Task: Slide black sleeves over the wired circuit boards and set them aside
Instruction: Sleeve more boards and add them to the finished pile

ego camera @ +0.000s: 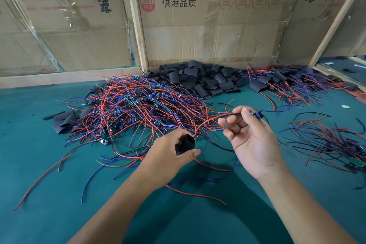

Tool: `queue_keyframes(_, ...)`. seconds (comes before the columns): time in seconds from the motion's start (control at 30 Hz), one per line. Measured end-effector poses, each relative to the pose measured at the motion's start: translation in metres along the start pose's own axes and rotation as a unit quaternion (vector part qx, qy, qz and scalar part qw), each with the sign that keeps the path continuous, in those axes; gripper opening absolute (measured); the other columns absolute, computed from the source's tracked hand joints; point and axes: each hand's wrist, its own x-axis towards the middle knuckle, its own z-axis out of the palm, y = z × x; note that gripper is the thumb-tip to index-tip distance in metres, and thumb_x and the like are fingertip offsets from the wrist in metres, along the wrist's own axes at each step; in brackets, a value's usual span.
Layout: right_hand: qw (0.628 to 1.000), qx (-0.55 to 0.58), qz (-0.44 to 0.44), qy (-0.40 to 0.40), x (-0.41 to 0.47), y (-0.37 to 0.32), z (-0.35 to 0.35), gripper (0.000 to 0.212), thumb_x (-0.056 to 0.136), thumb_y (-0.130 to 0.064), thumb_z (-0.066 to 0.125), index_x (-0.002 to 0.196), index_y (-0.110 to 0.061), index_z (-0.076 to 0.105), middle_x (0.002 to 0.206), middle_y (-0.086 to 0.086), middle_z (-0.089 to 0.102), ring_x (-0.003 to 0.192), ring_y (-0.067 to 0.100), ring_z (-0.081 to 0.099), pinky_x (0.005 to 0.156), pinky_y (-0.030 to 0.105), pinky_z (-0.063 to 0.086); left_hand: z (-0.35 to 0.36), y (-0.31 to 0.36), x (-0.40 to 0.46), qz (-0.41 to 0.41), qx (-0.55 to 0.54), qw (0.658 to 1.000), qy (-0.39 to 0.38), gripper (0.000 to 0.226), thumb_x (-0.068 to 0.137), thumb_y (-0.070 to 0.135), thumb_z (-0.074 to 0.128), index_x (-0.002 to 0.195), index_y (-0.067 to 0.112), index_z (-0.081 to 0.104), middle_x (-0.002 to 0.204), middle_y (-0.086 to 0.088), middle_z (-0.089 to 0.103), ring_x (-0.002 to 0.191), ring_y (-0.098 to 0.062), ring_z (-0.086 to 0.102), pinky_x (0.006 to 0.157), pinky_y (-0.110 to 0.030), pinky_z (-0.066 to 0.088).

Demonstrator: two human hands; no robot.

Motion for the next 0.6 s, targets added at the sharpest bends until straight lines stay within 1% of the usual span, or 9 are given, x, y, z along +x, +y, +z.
queue_keyframes(0.1,1.0,-0.002,0.004,-0.002,-0.001,0.002,0.001,0.019,0.093,-0.021,0.053,0.083,-0.016,0.068,0.07,0.005,0.066,0.08,0.025,0.073,0.056,0.023,0.048,0.0,0.003,-0.001,0.001,-0.01,1.0,-0.001,0.024,0.079,0.048,0.072,0.095,0.034,0.06,0.095,0.006,0.072,0.086,-0.016,0.066,0.085,-0.042,0.054)
queue_keyframes(0.23,1.0,-0.014,0.006,-0.01,-0.002,0.002,0.001,0.018,0.093,-0.02,0.053,0.084,-0.015,0.067,0.07,0.005,0.065,0.08,0.026,0.072,0.056,0.023,0.047,0.0,0.007,-0.001,-0.002,-0.045,0.999,-0.005,0.027,0.078,0.045,0.073,0.097,0.027,0.064,0.096,0.0,0.072,0.089,-0.026,0.065,0.088,-0.049,0.053)
queue_keyframes(0.3,0.999,-0.031,0.006,-0.019,-0.002,0.004,0.001,0.017,0.093,-0.021,0.052,0.085,-0.014,0.065,0.07,0.007,0.065,0.08,0.028,0.072,0.056,0.024,0.046,0.0,0.008,-0.002,-0.001,-0.057,0.998,-0.006,0.026,0.079,0.042,0.074,0.098,0.026,0.065,0.096,-0.002,0.071,0.09,-0.028,0.064,0.088,-0.049,0.053)
queue_keyframes(0.33,0.999,-0.038,0.007,-0.025,-0.002,0.004,0.002,0.018,0.093,-0.022,0.051,0.086,-0.013,0.065,0.07,0.008,0.065,0.08,0.029,0.072,0.056,0.025,0.046,0.0,0.009,-0.002,0.0,-0.059,0.998,-0.005,0.025,0.08,0.041,0.074,0.099,0.026,0.065,0.094,0.0,0.071,0.087,-0.026,0.064,0.086,-0.046,0.054)
queue_keyframes(0.37,0.999,-0.04,0.01,-0.032,-0.003,0.005,0.003,0.021,0.094,-0.025,0.05,0.086,-0.012,0.065,0.07,0.009,0.066,0.08,0.03,0.072,0.056,0.025,0.047,0.0,0.009,-0.002,0.002,-0.056,0.998,-0.003,0.024,0.08,0.04,0.074,0.098,0.027,0.065,0.09,0.004,0.07,0.081,-0.021,0.063,0.082,-0.042,0.055)
queue_keyframes(0.4,0.998,-0.037,0.015,-0.039,-0.003,0.006,0.004,0.026,0.095,-0.029,0.047,0.087,-0.011,0.064,0.07,0.011,0.067,0.08,0.032,0.072,0.056,0.025,0.048,-0.001,0.009,-0.002,0.006,-0.049,0.999,-0.002,0.022,0.081,0.039,0.075,0.097,0.028,0.065,0.085,0.008,0.068,0.076,-0.013,0.061,0.077,-0.035,0.053)
queue_keyframes(0.47,0.998,-0.031,0.033,-0.053,-0.003,0.006,0.005,0.037,0.095,-0.039,0.042,0.09,-0.008,0.062,0.071,0.013,0.069,0.083,0.035,0.073,0.056,0.026,0.049,-0.002,0.009,-0.002,0.015,-0.028,0.999,0.001,0.017,0.084,0.036,0.076,0.094,0.029,0.064,0.078,0.013,0.064,0.07,-0.006,0.056,0.07,-0.022,0.047)
queue_keyframes(0.53,0.996,-0.035,0.046,-0.064,-0.004,0.006,0.004,0.044,0.094,-0.044,0.04,0.091,-0.005,0.061,0.073,0.016,0.07,0.086,0.038,0.073,0.056,0.028,0.05,-0.003,0.011,-0.002,0.025,0.002,1.0,0.007,0.016,0.085,0.033,0.076,0.091,0.03,0.062,0.077,0.014,0.063,0.069,-0.004,0.054,0.069,-0.016,0.043)
queue_keyframes(0.6,0.994,-0.047,0.055,-0.078,-0.005,0.006,0.004,0.052,0.094,-0.049,0.038,0.089,-0.004,0.064,0.075,0.019,0.07,0.087,0.041,0.072,0.056,0.029,0.049,-0.005,0.013,-0.003,0.035,0.031,0.999,0.013,0.015,0.086,0.032,0.076,0.091,0.03,0.062,0.078,0.015,0.064,0.07,-0.002,0.056,0.069,-0.014,0.043)
